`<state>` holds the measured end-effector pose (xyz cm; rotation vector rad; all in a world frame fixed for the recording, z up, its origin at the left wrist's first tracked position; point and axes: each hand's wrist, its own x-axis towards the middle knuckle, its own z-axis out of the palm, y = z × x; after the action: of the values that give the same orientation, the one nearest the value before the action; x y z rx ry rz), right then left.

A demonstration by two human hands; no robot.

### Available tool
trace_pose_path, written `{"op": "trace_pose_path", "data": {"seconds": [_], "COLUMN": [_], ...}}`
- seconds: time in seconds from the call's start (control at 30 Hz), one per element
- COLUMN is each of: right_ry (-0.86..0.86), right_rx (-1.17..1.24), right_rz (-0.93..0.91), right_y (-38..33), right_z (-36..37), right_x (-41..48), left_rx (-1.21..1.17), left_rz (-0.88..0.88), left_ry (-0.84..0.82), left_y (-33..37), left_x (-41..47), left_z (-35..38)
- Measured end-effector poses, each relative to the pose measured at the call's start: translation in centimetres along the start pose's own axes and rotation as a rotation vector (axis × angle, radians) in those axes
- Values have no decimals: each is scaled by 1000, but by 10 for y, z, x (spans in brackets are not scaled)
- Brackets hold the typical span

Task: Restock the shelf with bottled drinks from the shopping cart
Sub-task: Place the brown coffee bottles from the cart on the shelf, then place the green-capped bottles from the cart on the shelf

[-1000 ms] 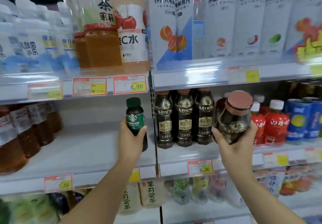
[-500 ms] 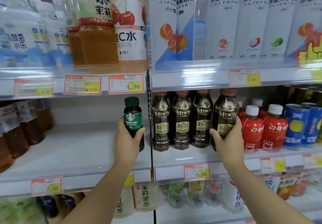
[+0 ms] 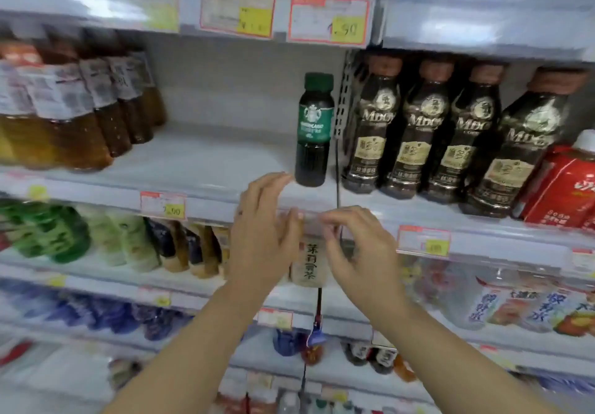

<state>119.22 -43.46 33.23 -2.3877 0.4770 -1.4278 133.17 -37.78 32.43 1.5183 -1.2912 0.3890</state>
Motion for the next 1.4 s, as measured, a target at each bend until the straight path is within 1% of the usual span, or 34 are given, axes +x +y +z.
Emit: {"op": "trace_pose_path", "data": {"seconds": [0.07, 0.13, 0.23, 0.37, 0.43, 0.5, 0.6, 0.67, 0.77, 0.87, 1.03, 1.1, 1.17, 1.23, 1.27, 1.33, 1.4], "right_ry": [-141, -325, -683, -1058, -1213, -1336, -1471, -1508, -1607, -1677, -1695, -1649, -1545, -1502, -1531, -1684, -1805], "right_rx": [82, 130, 155, 203, 222, 220, 224, 212, 148, 93, -5, -22, 7, 9, -18, -126, -251], "right_rz": [-1, 36, 123, 128, 127, 99, 111, 132, 150, 177, 161, 75, -70, -199, -245, -341, -503], "right_y": [-13, -22, -34, -60, -77, -92, -111, -115, -119, -118, -110, -112, -118, -125, -129, -134, -140], "right_z": [37, 76, 139, 219, 256, 289, 343, 366, 424, 484, 569, 591, 612, 635, 646, 664, 674], "right_x": [-10, -25, -54, -103, -130, -157, -192, -204, -231, -255, -292, -303, -310, -312, -312, -311, -312], "left_rx": [40, 104, 222, 347, 403, 414, 429, 414, 393, 397, 386, 367, 344, 324, 310, 270, 238], "left_rz": [-89, -249, -542, -975, -1158, -1323, -1496, -1537, -1619, -1669, -1728, -1719, -1710, -1712, -1716, -1719, -1723], "left_ry": [-36, -58, -61, -53, -46, -3, 9, -24, -114, -170, -134, -132, -129, -132, -126, -108, -100], "left_y": [-24, -52, -92, -121, -128, -133, -153, -166, -207, -255, -321, -336, -345, -350, -352, -354, -355], "left_x": [-35, -76, -148, -258, -312, -357, -408, -424, -455, -483, -512, -520, -526, -529, -531, -533, -535], "left_z": [-23, -49, -93, -150, -176, -199, -227, -236, -249, -260, -271, -269, -265, -260, -258, -256, -256]}}
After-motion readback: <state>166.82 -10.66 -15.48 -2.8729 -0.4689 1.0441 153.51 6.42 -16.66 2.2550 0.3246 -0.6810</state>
